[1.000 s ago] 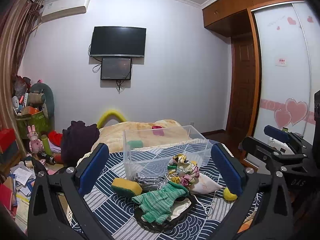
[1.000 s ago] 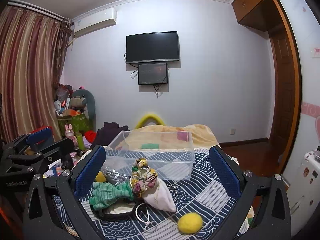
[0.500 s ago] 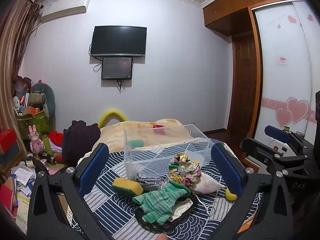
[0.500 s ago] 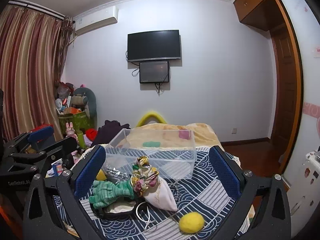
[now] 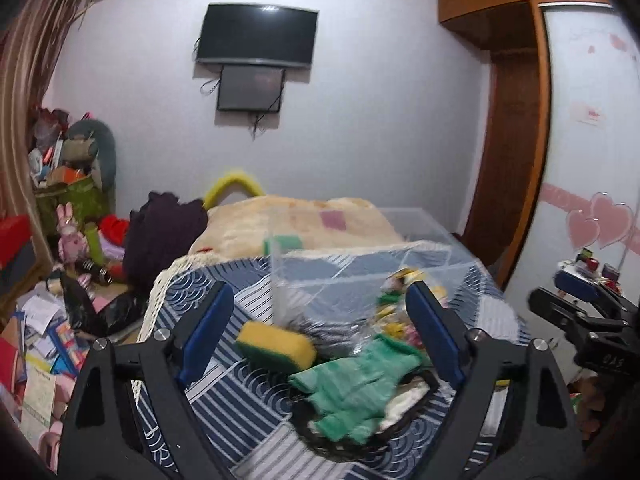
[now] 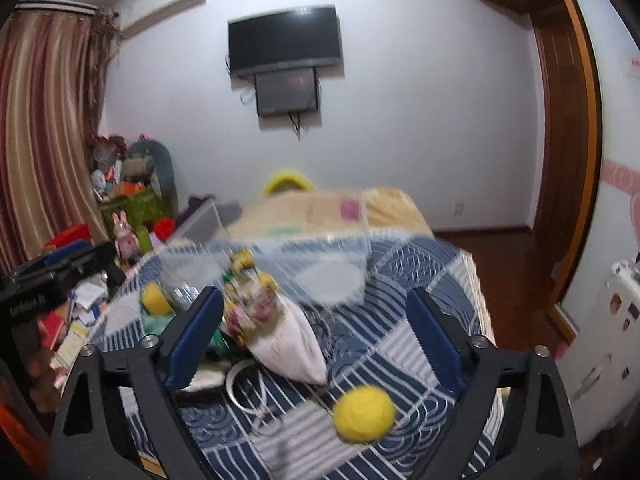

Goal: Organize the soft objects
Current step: 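Grasp the yellow-green sponge with left tool while right tool grasps the felt ball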

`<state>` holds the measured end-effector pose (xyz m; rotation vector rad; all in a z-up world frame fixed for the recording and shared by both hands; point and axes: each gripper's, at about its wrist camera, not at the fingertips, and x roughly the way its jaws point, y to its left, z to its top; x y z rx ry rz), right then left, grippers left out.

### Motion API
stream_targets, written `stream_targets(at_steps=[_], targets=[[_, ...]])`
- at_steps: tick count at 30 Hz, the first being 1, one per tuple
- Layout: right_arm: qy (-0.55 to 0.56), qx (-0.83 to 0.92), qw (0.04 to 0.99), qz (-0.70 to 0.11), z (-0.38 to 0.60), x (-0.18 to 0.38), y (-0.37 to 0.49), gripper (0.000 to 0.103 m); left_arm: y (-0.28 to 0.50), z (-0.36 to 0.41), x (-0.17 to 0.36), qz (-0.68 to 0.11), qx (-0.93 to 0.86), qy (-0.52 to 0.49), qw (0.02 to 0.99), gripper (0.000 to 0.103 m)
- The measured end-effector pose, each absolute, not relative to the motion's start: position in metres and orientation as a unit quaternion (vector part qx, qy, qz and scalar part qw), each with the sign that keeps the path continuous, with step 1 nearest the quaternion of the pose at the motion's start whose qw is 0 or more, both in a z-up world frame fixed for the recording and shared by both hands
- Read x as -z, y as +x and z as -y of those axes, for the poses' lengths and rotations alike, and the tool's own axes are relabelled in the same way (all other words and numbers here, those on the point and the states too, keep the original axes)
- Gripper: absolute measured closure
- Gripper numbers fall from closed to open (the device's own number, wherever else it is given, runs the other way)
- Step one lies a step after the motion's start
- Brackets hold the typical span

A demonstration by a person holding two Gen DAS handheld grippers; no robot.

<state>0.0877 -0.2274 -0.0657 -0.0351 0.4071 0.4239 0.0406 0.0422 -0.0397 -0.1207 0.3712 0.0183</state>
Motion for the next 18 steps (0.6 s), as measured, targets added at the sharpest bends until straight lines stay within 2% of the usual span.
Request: stream_targets(at_steps=[6, 12, 14, 16, 18], targets=[[-0.024, -0.198, 0.943, -0.267, 0.238, 0.097, 0.101, 0.022, 0.073, -0.056, 0.072, -0.238, -0.034, -0.060, 0.969, 0.015], [-0.034, -0.181, 0.934, -0.307, 0.249, 0.117, 0.105, 0.024, 0.099, -0.074, 0.104, -0.283, -0.063, -0.084, 0.953, 0.020], [-0.031, -0.185, 0.926, -0.327, 0.252, 0.125, 0.107, 0.034, 0.103, -0.075, 0.110, -0.291, -0.059, -0.088, 0.951, 0.021], [-0.033, -0.185, 0.920, -0.345, 0.253, 0.131, 0.109, 0.051, 0.107, -0.074, 0.116, -0.297, -0.049, -0.091, 0.949, 0.031], [-0.024, -0.189, 0.916, -0.354, 0.257, 0.136, 0.111, 0.058, 0.108, -0.072, 0.118, -0.302, -0.036, -0.093, 0.948, 0.038]])
